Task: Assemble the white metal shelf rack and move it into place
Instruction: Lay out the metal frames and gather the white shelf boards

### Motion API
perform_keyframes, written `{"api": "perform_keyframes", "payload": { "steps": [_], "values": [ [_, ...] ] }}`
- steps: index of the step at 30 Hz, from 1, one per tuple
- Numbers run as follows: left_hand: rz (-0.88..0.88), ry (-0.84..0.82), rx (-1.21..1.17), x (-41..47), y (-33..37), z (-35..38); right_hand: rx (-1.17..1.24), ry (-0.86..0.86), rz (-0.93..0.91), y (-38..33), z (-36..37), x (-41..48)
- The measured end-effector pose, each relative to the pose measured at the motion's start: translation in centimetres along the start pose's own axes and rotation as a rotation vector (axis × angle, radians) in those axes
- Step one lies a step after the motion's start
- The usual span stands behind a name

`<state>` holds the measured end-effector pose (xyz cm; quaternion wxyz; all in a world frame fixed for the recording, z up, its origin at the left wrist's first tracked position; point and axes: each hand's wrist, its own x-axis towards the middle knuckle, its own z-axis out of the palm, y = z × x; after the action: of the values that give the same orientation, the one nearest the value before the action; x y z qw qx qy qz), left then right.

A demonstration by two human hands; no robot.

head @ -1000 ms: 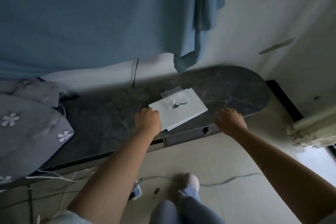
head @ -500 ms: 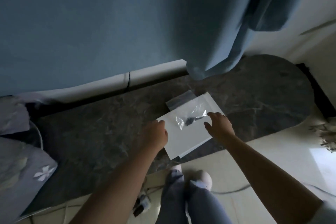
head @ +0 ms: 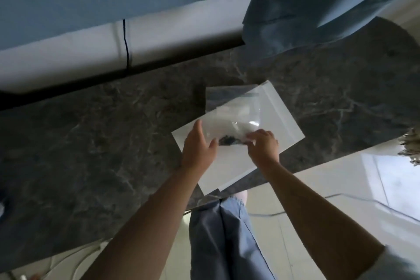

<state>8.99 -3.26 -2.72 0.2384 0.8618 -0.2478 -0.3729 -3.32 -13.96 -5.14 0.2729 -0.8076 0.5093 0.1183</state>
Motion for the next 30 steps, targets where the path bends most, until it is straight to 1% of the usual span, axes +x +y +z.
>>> {"api": "perform_keyframes", "payload": {
  "steps": [2,4,5,7,9,11,13,14,16,18,19,21,24,25,30],
  "values": [
    [-0.135,0.042,-0.191,0.8,0.4,0.4,0.039,-0.039,-0.079,0.4,1.0,-1.4],
    [-0.255,0.052,-0.290,1.5,0.7,0.8,0.023,-0.116,-0.171,1.1,1.4,-2.6],
    [-0.287,0.038,-0.271,1.7,0.7,1.0,0.012,-0.166,-0.205,1.5,1.5,-3.0],
    [-0.290,-0.010,-0.124,1.7,0.6,1.4,0.000,-0.250,-0.236,2.4,1.2,-3.5],
    [-0.247,0.008,0.021,1.5,0.3,1.6,0.017,-0.264,-0.182,3.2,0.3,-3.7],
    [-0.162,0.105,0.179,1.5,-0.4,1.3,0.036,-0.147,-0.084,4.2,-1.1,-3.4],
    [-0.077,0.191,0.398,2.0,-1.0,0.8,0.026,0.009,0.064,5.6,-2.4,-2.2],
    [-0.061,0.204,0.474,2.4,-1.3,0.5,0.023,0.064,0.156,6.4,-2.9,-1.4],
    [-0.070,0.149,0.555,3.4,-1.3,0.2,0.054,0.094,0.348,7.9,-3.7,0.3],
    [-0.094,0.060,0.540,4.1,-1.2,0.3,0.200,0.063,0.495,8.4,-4.0,1.4],
    [-0.106,0.031,0.518,4.4,-1.2,0.3,0.278,0.048,0.525,8.3,-4.0,1.6],
    [-0.154,-0.011,0.508,4.9,-1.2,0.1,0.365,0.036,0.529,7.8,-3.7,1.8],
    [-0.221,-0.102,0.519,4.3,-2.0,-0.3,0.376,0.056,0.530,7.0,-3.5,1.9],
    [-0.232,-0.130,0.489,3.6,-2.3,-0.3,0.374,0.064,0.536,6.7,-3.5,1.8],
    [-0.299,-0.177,0.211,-0.8,-2.7,-1.2,0.323,-0.019,0.512,5.6,-2.5,-0.2]
  ]
}}
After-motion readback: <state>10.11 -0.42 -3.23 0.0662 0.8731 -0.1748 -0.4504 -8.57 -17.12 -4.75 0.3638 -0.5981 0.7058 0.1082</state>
